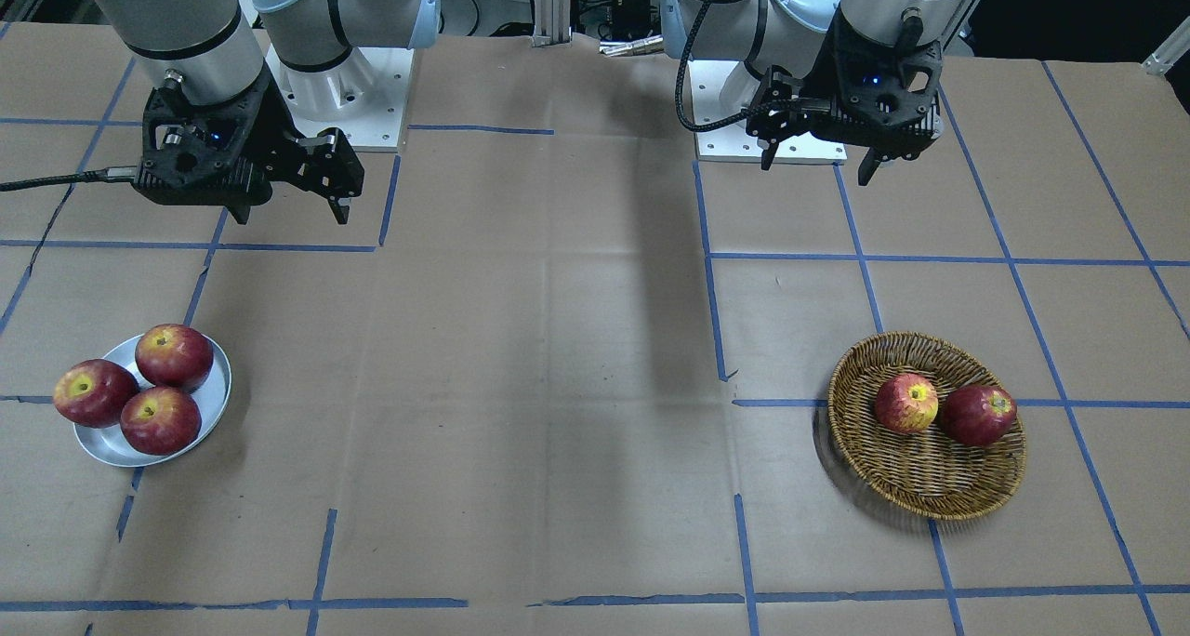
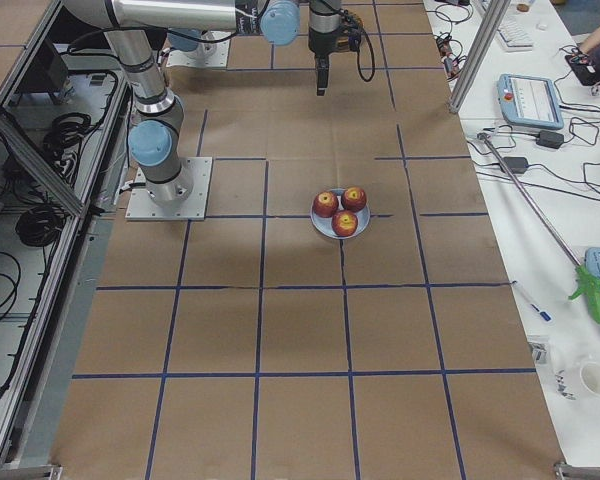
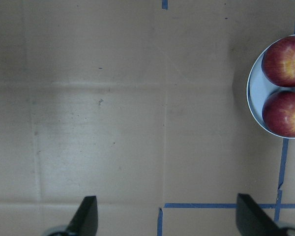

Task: Transfer apple from basket to plate
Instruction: 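Lower the left gripper toward the yellow-red apple in the wicker basket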

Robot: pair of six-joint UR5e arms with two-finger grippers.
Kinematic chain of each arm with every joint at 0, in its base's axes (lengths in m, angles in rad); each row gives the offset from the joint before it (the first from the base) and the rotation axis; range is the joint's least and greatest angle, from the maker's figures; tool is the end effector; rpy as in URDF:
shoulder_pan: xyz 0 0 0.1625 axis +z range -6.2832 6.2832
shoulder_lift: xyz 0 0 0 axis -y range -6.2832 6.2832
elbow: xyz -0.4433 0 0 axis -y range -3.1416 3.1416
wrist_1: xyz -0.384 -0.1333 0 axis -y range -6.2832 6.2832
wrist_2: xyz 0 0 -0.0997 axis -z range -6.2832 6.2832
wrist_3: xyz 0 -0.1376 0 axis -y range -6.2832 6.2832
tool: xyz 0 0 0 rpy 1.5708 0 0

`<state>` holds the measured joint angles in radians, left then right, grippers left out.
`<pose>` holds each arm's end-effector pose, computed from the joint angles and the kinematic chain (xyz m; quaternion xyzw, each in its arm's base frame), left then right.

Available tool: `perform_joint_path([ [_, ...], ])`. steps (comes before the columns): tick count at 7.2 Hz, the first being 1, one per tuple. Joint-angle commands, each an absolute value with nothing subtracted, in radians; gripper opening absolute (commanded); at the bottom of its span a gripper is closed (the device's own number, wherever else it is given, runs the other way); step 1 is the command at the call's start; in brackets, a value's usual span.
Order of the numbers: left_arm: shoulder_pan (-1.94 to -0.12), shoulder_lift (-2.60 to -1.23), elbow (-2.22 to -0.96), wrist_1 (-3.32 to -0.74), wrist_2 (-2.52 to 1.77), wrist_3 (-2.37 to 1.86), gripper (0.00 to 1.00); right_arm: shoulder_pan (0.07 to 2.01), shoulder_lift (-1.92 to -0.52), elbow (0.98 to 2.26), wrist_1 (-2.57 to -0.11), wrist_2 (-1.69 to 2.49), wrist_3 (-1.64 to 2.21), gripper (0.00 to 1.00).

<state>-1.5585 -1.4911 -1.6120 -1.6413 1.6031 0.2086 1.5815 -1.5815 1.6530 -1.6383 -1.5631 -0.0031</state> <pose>-0.1234 -0.4452 0.4785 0.0982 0.9949 0.0177 0.0143 0.1395 -0.4760 0.4403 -0.0069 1.0000 0.0020 0.0038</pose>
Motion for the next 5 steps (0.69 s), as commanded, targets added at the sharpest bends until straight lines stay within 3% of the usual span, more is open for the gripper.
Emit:
perform_joint_path([
  [1, -1.559, -1.491, -1.611, -1.641, 1.603, 0.209, 0.99, 1.582, -1.582, 1.652, -1.638, -1.563, -0.003, 1.00],
  [5, -1.559, -1.493, -1.609, -1.638, 1.621, 0.198, 0.99, 1.582, -1.582, 1.654, -1.638, -1.563, -0.003, 1.00],
])
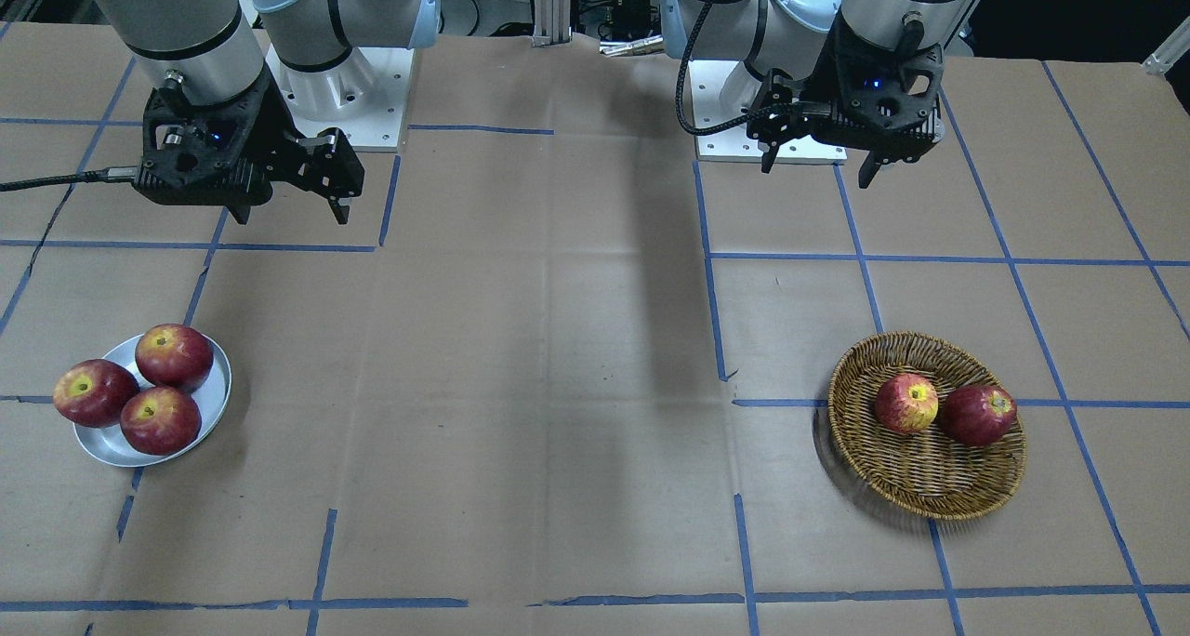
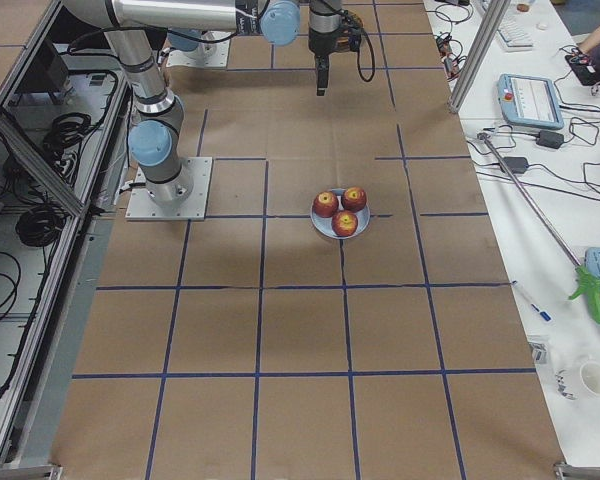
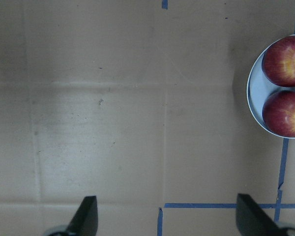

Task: Transfer apple from basket to plate
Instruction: 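Lower the left gripper toward the yellow-red apple in the wicker basket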

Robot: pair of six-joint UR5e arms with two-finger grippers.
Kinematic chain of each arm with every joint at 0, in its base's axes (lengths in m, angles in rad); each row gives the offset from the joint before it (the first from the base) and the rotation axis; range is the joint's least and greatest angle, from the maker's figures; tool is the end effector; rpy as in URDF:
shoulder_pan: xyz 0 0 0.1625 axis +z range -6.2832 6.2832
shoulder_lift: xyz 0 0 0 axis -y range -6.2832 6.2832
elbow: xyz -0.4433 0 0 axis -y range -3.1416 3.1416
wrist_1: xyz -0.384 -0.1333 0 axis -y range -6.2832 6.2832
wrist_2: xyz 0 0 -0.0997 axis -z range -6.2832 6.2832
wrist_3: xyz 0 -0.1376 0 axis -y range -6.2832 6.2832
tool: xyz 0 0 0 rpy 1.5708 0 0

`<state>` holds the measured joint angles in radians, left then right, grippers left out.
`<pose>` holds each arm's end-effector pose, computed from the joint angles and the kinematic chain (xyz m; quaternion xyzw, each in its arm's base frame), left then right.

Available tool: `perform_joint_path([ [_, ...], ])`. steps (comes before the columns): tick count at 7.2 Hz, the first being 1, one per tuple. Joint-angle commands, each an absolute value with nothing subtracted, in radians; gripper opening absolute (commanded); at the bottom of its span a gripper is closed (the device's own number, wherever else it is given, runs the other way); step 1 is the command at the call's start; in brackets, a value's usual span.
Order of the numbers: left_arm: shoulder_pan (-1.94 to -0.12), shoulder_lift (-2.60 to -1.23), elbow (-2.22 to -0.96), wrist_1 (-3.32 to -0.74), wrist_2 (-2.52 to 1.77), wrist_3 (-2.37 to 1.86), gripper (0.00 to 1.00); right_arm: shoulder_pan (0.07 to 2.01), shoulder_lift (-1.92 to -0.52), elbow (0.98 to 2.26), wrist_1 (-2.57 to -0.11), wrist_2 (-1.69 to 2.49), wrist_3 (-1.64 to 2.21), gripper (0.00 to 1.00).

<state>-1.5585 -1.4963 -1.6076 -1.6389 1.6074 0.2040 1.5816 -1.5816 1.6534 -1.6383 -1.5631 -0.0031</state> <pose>-0.1228 -0.4477 0.4786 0.0960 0.9951 0.0171 0.0166 0.1395 -0.4758 0.4402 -0.0069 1.0000 0.0022 0.0038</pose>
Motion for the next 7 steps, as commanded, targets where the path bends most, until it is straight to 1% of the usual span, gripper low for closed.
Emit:
perform_joint_path([
  [1, -1.559, -1.491, -1.609, -1.635, 1.606, 0.210, 0.99, 1.582, -1.580, 1.652, -1.638, -1.563, -0.003, 1.00],
  [2, -1.557, -1.503, -1.602, -1.629, 1.609, 0.215, 0.99, 1.582, -1.580, 1.654, -1.638, -1.563, -0.003, 1.00],
  [5, -1.549, -1.486, -1.638, -1.628, 1.620, 0.219, 0.99, 1.582, -1.580, 1.652, -1.638, -1.563, -0.003, 1.00],
  [6, -1.533, -1.489, -1.685, -1.618, 1.618, 0.321, 0.99, 1.582, -1.580, 1.654, -1.638, -1.563, -0.003, 1.00],
  [7, -1.472, -1.502, -1.745, -1.489, 1.614, 0.436, 0.99, 1.582, -1.580, 1.652, -1.638, -1.563, -0.003, 1.00],
])
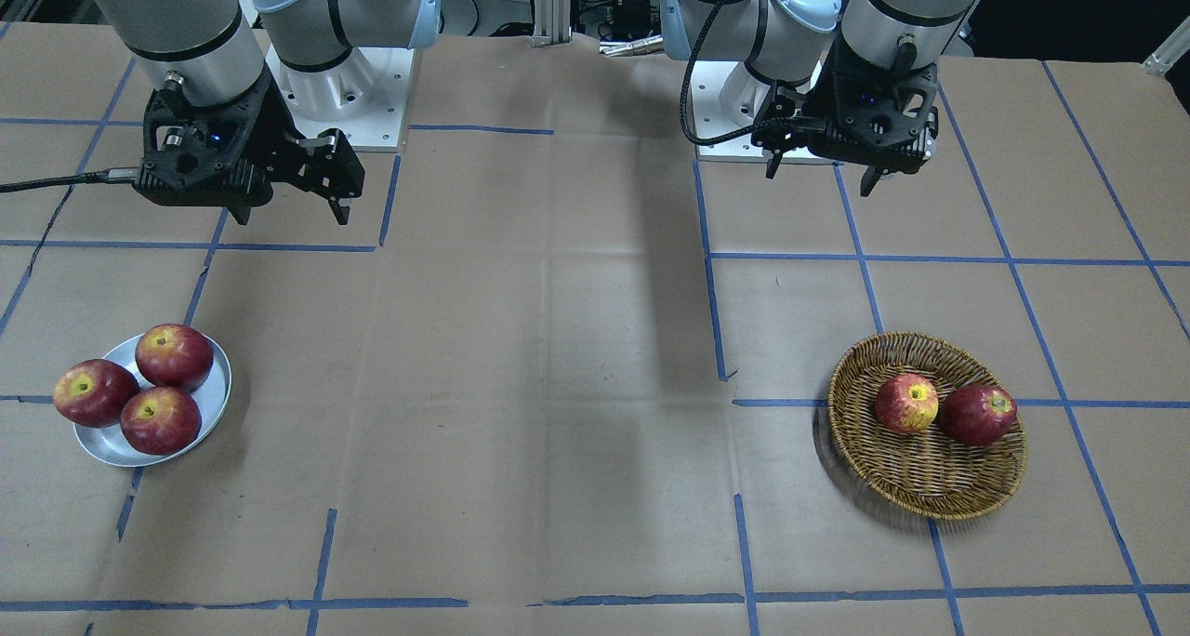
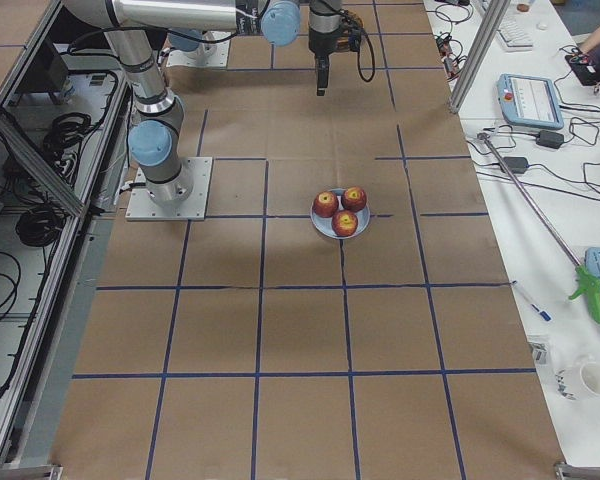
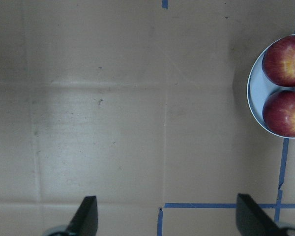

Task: Transfer apple from basket to plate
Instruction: 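Lower the left gripper toward the yellow-red apple in the wicker basket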

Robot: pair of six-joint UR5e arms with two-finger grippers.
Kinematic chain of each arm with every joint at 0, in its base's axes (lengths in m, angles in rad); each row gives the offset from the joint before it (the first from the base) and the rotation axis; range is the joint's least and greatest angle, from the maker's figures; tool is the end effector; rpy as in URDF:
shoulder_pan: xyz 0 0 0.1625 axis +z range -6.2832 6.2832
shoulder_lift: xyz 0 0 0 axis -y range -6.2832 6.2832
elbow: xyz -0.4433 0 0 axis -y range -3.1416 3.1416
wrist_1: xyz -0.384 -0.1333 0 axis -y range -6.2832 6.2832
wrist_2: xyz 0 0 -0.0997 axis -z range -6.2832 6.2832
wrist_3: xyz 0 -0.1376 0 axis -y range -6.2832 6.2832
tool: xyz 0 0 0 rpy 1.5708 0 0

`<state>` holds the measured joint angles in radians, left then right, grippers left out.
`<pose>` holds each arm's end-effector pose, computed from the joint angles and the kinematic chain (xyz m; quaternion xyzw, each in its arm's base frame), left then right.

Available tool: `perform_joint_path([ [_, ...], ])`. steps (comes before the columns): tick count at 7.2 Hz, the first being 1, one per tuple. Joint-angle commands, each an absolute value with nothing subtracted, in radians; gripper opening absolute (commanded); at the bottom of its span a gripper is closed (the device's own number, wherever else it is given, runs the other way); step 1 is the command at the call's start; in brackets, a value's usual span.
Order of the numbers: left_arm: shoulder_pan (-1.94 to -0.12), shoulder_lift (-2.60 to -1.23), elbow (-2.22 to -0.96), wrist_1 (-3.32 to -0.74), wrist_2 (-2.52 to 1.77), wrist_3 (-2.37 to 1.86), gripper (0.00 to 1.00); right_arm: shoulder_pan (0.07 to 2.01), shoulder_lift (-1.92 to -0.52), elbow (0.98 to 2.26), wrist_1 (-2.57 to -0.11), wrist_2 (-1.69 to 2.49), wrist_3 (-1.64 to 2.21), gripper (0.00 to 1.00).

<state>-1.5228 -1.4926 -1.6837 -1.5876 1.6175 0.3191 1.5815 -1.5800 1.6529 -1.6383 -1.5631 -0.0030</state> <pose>-0.1055 -0.4472 0.4487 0.1357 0.9901 0.0296 0.0183 0.1395 -0.4764 0.4397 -0.0068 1.0000 0.0027 0.0038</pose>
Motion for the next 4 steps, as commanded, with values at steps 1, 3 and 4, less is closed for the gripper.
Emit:
perform_joint_path([
  [1, -1.381, -1.506, -1.822, -1.382, 1.609, 0.475, 0.99, 1.582, -1.580, 1.654, -1.638, -1.563, -0.003, 1.00],
  [3, -1.275, -1.598, -1.911, -1.228, 1.608, 0.636, 0.99, 1.582, -1.580, 1.652, -1.638, -1.563, -0.003, 1.00],
  [4, -1.266, -1.688, -1.905, -1.121, 1.606, 0.650, 0.99, 1.582, -1.580, 1.654, -1.638, -1.563, -0.003, 1.00],
])
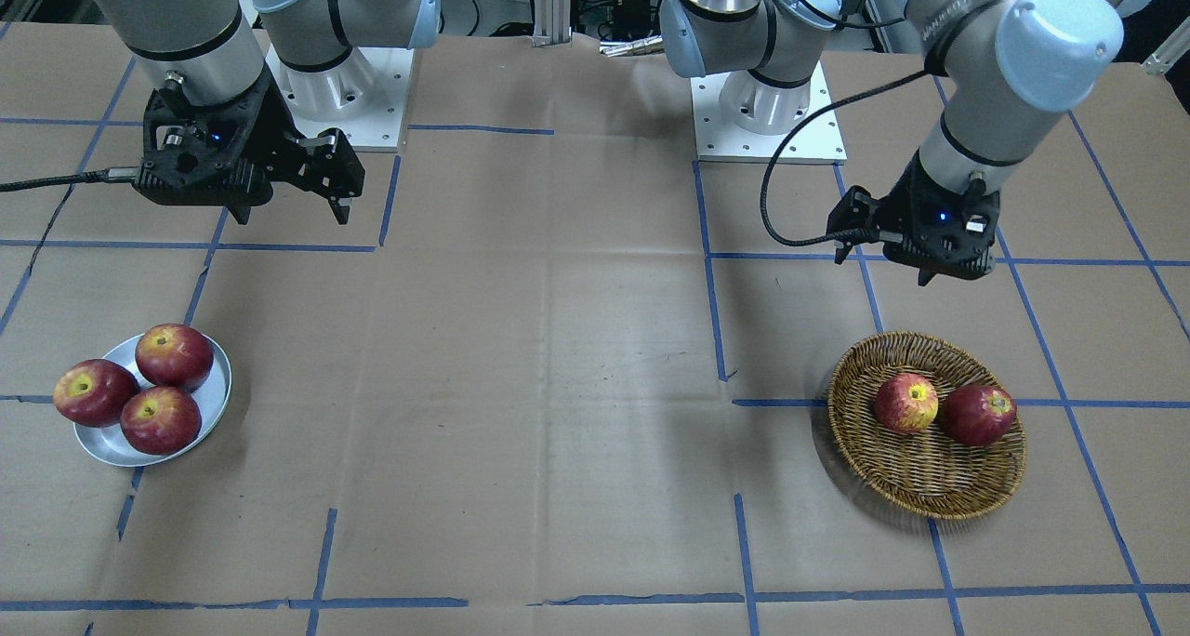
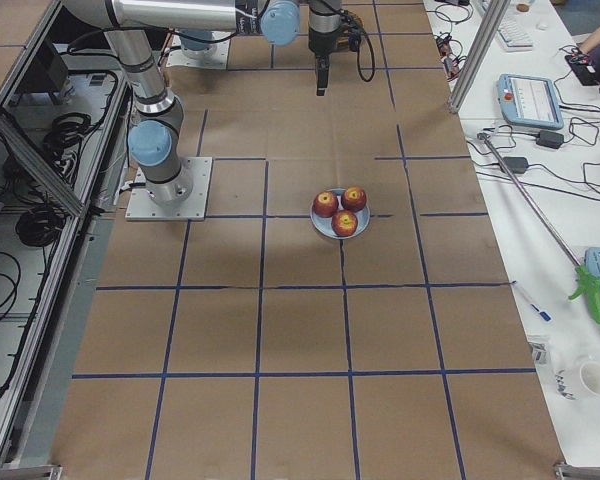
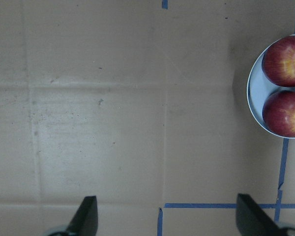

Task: Transfer apple from basket to plate
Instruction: 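Close the left gripper on the yellow-red apple and lift it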

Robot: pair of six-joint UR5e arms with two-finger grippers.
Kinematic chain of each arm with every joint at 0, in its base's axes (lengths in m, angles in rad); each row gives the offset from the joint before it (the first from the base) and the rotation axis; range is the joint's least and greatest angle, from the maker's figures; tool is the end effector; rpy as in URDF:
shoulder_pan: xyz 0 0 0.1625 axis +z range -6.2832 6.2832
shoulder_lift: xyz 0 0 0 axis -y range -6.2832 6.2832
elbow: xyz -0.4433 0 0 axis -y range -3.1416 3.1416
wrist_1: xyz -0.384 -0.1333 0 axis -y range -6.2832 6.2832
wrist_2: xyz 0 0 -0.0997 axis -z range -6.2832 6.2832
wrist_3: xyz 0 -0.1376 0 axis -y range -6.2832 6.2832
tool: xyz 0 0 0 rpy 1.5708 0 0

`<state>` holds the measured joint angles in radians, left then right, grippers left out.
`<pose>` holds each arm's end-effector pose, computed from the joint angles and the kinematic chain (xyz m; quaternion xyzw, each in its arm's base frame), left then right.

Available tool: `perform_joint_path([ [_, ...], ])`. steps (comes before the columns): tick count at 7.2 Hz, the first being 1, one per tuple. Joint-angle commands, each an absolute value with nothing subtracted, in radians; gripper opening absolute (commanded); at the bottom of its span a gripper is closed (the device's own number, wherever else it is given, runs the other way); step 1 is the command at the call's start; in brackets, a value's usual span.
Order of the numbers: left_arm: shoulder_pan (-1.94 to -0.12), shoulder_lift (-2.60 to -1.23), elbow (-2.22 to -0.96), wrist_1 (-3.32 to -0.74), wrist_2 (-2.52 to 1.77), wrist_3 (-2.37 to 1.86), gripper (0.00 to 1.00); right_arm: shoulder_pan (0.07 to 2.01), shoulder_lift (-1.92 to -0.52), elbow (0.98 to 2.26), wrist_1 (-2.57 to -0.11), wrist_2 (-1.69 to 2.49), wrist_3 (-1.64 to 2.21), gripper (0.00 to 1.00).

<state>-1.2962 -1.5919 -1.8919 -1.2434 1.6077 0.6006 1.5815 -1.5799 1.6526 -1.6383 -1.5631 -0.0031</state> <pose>0.0037 -0.4859 0.3379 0.1624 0.9865 0.0145 0.0136 0.1395 -0.4765 0.4398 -0.0069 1.0000 0.0026 0.0038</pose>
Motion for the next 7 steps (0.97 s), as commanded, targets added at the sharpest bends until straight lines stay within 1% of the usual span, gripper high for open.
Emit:
perform_joint_path([
  [1, -1.247, -1.766, -1.904, -1.050, 1.605, 0.652, 0.99, 1.582, -1.580, 1.654, -1.638, -1.563, -0.003, 1.00],
  [2, -1.218, -1.826, -1.887, -1.031, 1.603, 0.652, 0.99, 1.582, -1.580, 1.654, -1.638, -1.563, -0.003, 1.00],
  [4, -1.201, -1.917, -1.792, -1.032, 1.605, 0.661, 0.99, 1.577, -1.580, 1.654, -1.637, -1.563, -0.003, 1.00],
  [5, -1.201, -1.954, -1.781, -1.031, 1.605, 0.660, 0.99, 1.577, -1.580, 1.654, -1.637, -1.563, -0.003, 1.00],
  [7, -1.206, -1.976, -1.781, -1.029, 1.605, 0.656, 0.99, 1.577, -1.580, 1.654, -1.637, -1.563, -0.006, 1.00],
])
